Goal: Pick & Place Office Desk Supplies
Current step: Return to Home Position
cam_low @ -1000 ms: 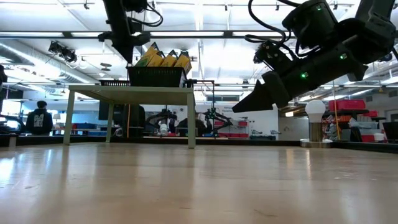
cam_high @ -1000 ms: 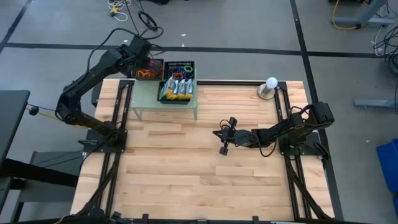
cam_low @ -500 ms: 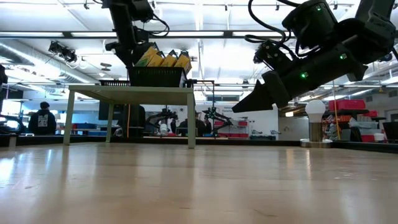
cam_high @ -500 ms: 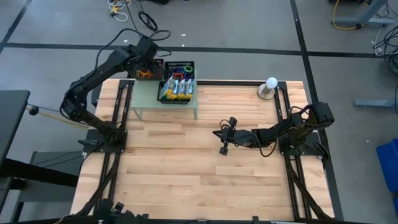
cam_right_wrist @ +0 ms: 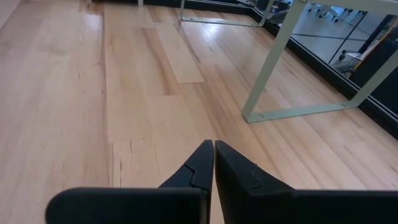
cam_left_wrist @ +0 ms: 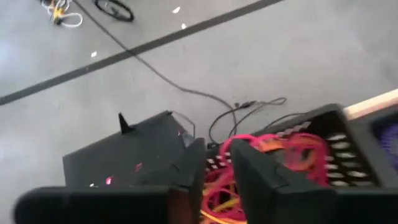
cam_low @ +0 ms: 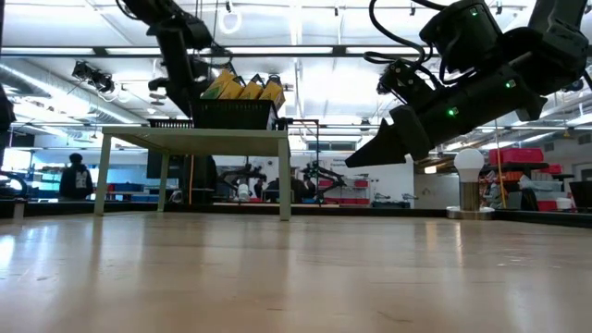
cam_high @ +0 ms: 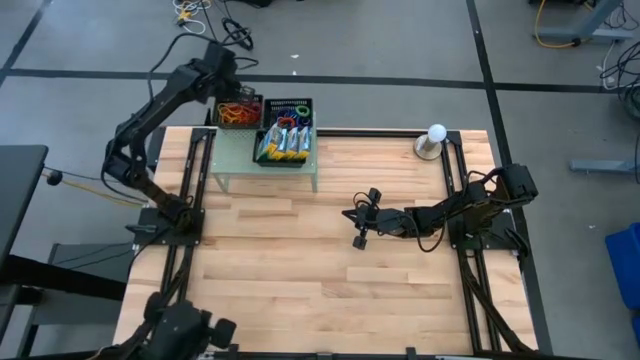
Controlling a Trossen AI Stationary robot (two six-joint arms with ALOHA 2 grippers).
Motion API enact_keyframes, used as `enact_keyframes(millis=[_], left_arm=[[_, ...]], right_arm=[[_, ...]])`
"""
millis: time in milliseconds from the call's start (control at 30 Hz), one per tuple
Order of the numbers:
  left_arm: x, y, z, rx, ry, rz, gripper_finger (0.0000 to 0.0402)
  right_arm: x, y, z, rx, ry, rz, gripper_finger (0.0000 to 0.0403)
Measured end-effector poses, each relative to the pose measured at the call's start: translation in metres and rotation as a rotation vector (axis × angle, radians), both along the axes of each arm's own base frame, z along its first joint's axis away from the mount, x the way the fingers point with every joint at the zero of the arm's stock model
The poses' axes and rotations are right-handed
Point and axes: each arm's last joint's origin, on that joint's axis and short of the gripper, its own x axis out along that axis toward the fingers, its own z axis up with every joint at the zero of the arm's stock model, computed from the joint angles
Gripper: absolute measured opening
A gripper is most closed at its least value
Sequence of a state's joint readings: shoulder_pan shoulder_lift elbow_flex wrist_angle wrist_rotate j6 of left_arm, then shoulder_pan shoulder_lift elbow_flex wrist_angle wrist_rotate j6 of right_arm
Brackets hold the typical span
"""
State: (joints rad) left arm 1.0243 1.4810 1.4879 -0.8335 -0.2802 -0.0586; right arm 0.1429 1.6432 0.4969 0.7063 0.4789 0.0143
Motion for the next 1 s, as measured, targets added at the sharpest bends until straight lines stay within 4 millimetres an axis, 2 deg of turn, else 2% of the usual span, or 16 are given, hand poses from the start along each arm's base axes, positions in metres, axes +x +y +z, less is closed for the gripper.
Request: enact_keyframes(millis=[167, 333, 500, 667, 1000], left_arm=[[0.003, 0.016, -0.011, 0.003, 0.026, 0.01, 0.0043], [0.005, 0.02, -0.009, 0.047, 0.005, 0.01, 0.0024], [0.006, 0.023, -0.012, 0.041, 0.002, 0.016, 0.0019], [0.012, 0.033, -0.025, 0.028, 0.025, 0.024, 0.0019], [0.017, 0.027, -0.024, 0.011, 0.036, 0.006, 0.0018]], right_arm=[[0.0, 0.0, 0.0, 0.0, 0.0, 0.0, 0.0025], [0.0, 0.0, 0.0, 0.006, -0.002, -0.002, 0.0025], [0.0, 0.0, 0.0, 0.008, -0.002, 0.003, 0.0025], [0.0, 0.0, 0.0, 0.009, -0.002, 0.004, 0.0025], [0.0, 0.0, 0.0, 0.012, -0.001, 0.011, 0.0025]])
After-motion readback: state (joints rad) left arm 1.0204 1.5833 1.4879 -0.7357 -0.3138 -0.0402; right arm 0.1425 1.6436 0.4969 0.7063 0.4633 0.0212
